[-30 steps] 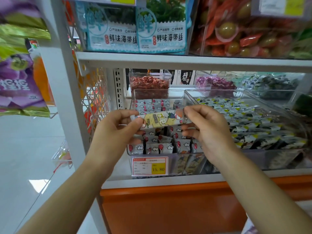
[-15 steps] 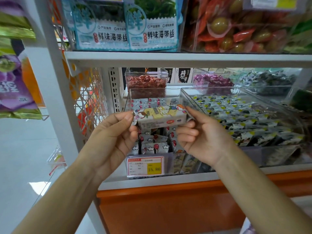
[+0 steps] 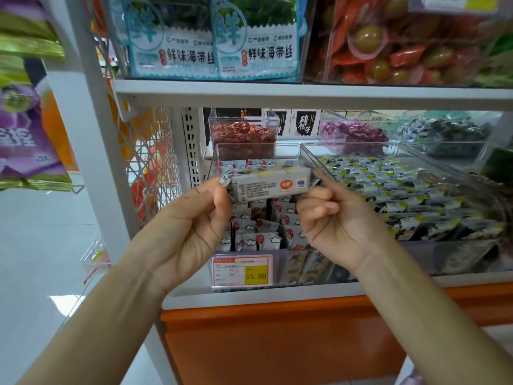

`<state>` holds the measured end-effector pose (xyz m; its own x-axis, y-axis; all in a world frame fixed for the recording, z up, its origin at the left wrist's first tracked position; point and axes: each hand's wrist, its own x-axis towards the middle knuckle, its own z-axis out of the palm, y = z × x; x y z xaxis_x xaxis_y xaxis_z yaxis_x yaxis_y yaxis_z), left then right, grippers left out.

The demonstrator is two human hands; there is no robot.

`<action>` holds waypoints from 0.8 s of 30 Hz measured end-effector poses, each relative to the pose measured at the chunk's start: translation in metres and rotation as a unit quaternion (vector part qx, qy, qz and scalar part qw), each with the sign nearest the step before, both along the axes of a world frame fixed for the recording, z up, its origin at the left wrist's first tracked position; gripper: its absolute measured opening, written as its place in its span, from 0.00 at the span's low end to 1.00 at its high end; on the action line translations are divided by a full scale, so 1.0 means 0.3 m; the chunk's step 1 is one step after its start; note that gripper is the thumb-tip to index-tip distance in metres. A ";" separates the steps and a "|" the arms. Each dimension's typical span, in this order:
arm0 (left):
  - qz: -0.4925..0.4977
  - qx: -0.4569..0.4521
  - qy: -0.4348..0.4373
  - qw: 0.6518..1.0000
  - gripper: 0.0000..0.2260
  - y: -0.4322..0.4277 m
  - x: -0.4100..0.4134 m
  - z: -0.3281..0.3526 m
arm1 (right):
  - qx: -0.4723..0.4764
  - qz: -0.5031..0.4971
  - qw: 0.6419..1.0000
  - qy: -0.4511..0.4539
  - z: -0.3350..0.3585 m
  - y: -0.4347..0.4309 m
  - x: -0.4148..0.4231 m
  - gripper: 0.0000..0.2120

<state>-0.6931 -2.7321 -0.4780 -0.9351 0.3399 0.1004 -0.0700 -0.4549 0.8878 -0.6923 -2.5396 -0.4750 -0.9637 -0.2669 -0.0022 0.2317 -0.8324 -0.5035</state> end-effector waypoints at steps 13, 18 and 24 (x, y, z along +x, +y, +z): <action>0.083 -0.091 0.064 0.990 0.18 -0.011 0.019 0.014 | 0.407 -0.268 0.836 0.251 -0.029 0.021 0.011 0.09; 0.098 -0.131 0.102 0.981 0.18 -0.021 0.020 0.006 | 0.421 -0.252 0.834 0.251 -0.035 0.015 0.005 0.05; 0.151 -0.204 0.143 0.957 0.12 -0.016 0.018 -0.003 | 0.494 -0.256 0.784 0.276 -0.040 0.005 0.010 0.03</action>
<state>-0.6877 -2.7370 -0.4787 -0.9510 0.1245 0.2829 0.2817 -0.0272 0.9591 -0.6895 -2.5382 -0.4869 -0.8705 0.0249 0.4915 -0.4860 0.1138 -0.8665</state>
